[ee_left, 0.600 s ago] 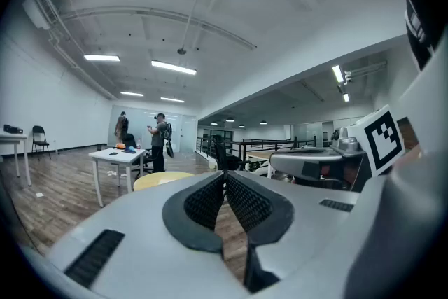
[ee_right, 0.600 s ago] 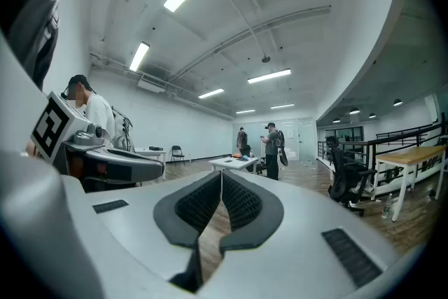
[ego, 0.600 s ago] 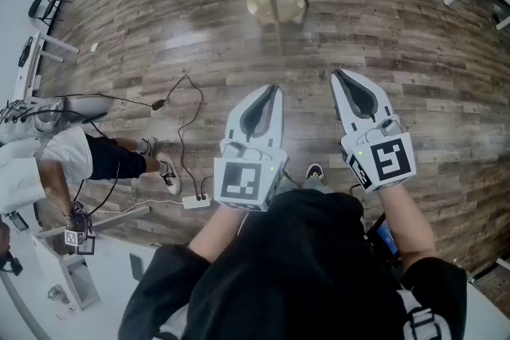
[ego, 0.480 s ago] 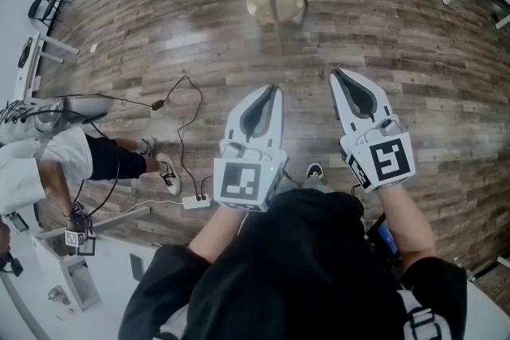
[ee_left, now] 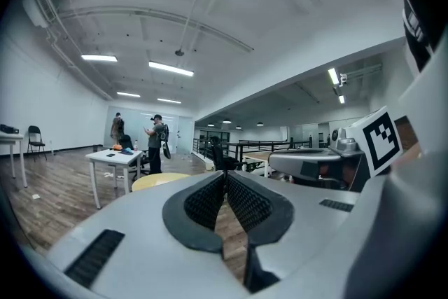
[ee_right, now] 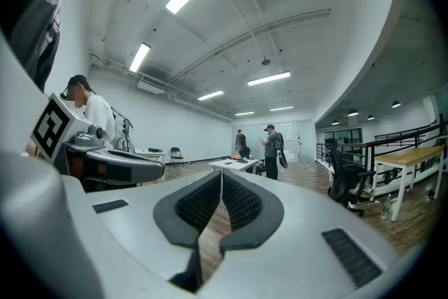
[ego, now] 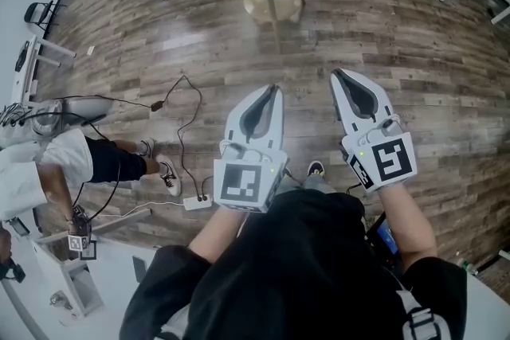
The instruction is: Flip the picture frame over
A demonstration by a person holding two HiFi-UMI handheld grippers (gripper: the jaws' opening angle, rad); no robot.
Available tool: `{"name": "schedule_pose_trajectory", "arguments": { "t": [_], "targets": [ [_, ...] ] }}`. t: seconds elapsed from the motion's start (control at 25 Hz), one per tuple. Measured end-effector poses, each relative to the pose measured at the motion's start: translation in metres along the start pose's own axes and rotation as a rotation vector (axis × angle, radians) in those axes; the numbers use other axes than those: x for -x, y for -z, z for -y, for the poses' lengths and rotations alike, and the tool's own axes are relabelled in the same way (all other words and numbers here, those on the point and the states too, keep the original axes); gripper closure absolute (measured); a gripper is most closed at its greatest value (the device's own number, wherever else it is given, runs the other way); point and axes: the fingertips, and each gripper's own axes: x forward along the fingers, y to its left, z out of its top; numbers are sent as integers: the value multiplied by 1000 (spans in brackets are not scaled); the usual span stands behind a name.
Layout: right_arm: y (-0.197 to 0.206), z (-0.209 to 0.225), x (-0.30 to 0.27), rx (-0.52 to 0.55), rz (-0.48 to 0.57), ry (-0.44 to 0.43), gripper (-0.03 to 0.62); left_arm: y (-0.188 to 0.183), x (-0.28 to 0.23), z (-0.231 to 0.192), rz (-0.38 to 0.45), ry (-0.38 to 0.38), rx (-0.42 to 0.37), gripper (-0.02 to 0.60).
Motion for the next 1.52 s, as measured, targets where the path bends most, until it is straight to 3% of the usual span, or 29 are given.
{"name": "schedule_pose_trajectory", "arguments": {
  "t": [0.6,0.84,1.04,1.52],
  "targets": [
    [-9,-22,-10,55,-1,16,576,9,19,-20,3,28,4,547],
    [-2,10,-21,45,7,20,575,9,-12,-17,-5,16,8,548],
    [6,60,-42,22,21,11,575,6,-67,-15,-11,-3,10,547],
    [8,147,-101,-14,38,-75,575,-7,-166,-23,-31,-73,-37,546]
  ]
}}
